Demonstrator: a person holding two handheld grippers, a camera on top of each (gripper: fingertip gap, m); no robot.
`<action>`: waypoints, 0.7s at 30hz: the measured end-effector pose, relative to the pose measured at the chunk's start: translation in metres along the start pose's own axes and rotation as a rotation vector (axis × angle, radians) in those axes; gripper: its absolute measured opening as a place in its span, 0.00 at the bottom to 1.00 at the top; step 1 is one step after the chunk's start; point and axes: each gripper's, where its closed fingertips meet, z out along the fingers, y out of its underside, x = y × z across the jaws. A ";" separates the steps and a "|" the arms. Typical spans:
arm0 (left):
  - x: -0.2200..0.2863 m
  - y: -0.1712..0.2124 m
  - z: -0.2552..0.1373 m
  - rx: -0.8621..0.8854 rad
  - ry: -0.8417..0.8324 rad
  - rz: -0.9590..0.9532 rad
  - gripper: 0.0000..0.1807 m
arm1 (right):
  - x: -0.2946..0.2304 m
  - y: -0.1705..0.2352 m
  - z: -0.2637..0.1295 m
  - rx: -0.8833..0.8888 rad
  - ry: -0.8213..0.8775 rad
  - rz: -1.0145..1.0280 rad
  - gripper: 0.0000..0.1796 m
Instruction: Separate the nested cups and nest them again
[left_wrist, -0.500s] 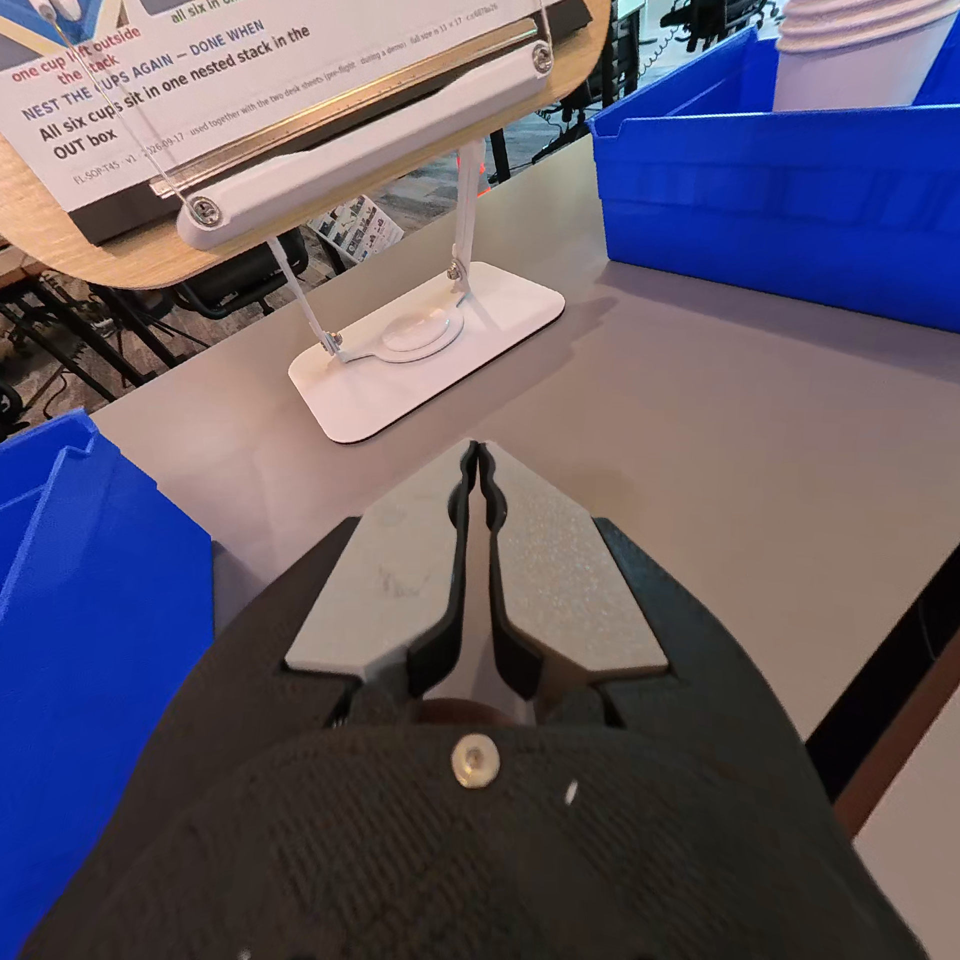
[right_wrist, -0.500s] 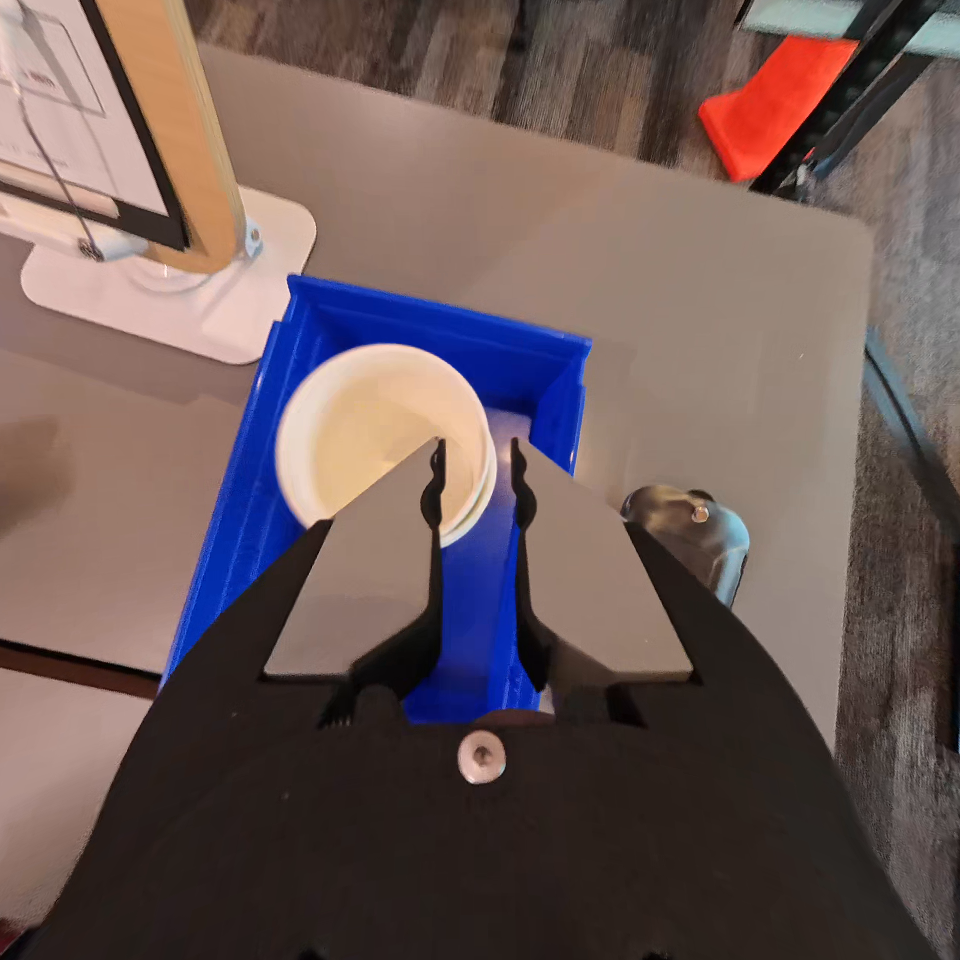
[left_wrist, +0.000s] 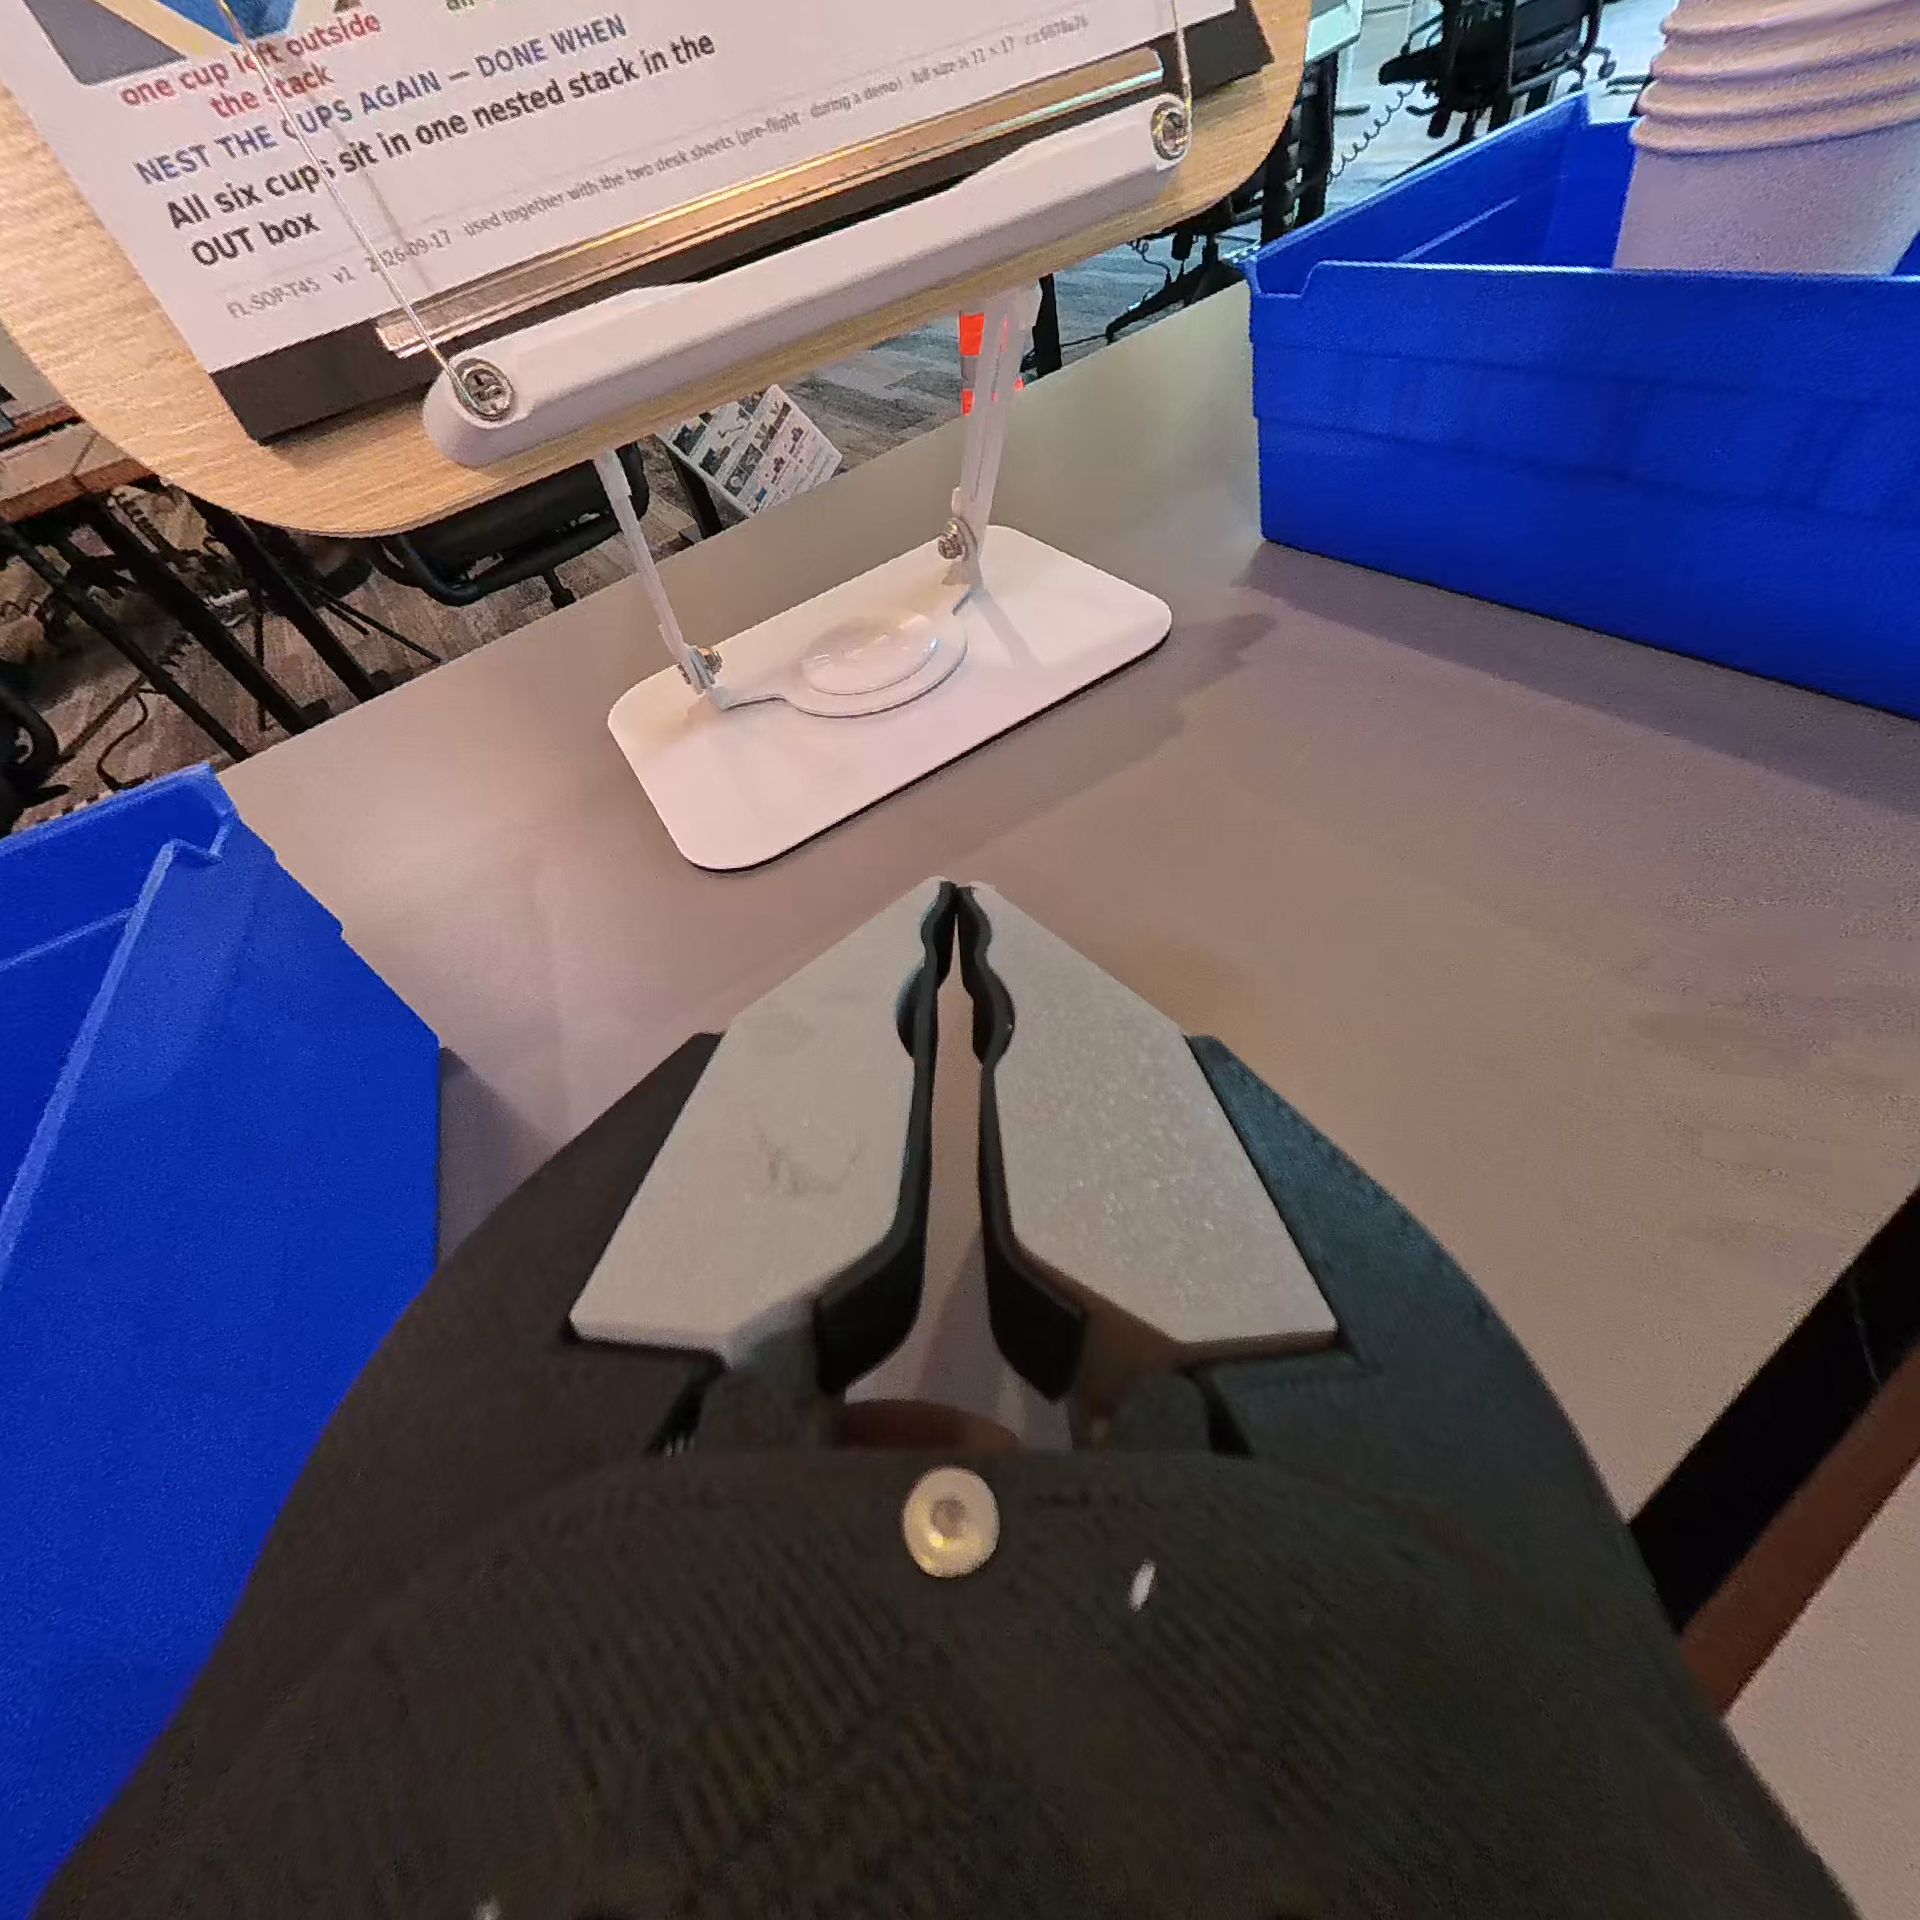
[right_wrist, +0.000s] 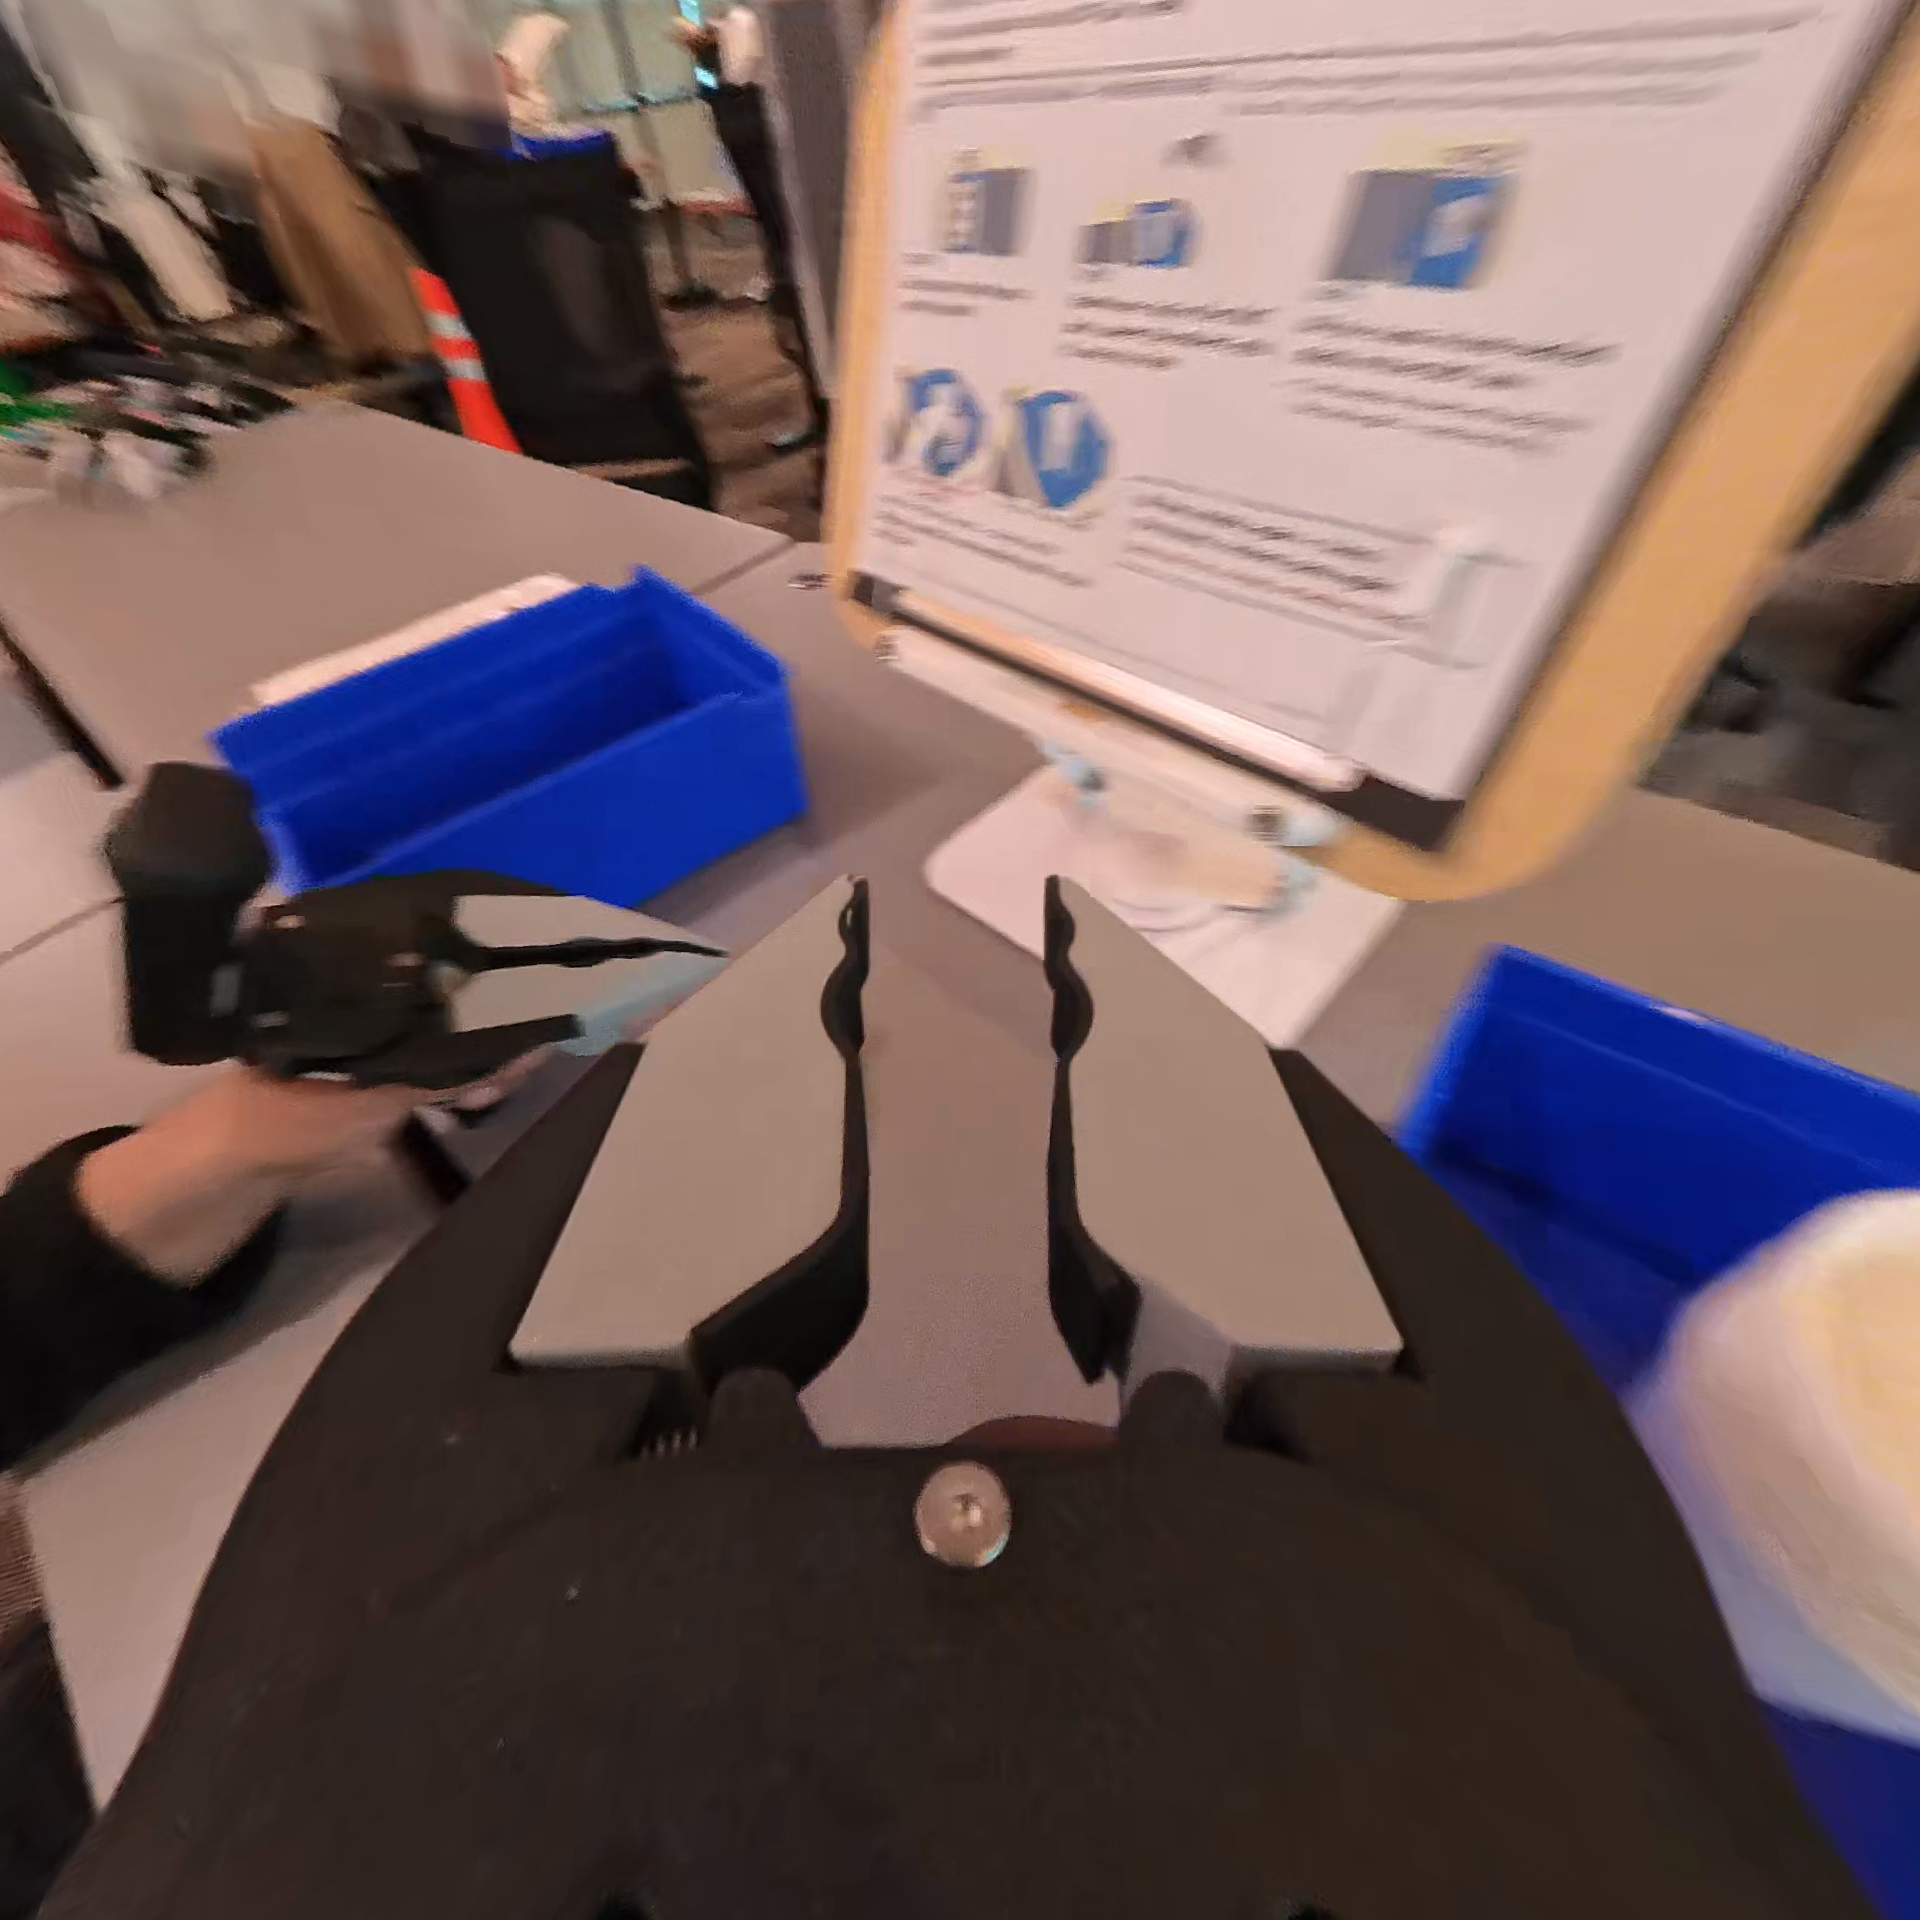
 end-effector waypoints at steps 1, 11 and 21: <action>-0.001 0.000 0.000 0.001 -0.004 -0.006 0.00 | -0.019 0.008 0.011 0.014 -0.045 0.012 0.18; -0.013 -0.008 -0.008 0.028 -0.007 -0.117 0.04 | -0.054 0.117 0.109 0.020 -0.012 -0.047 0.21; -0.046 -0.044 -0.040 0.202 -0.185 -0.127 0.00 | -0.046 0.118 0.102 0.044 -0.001 0.011 0.25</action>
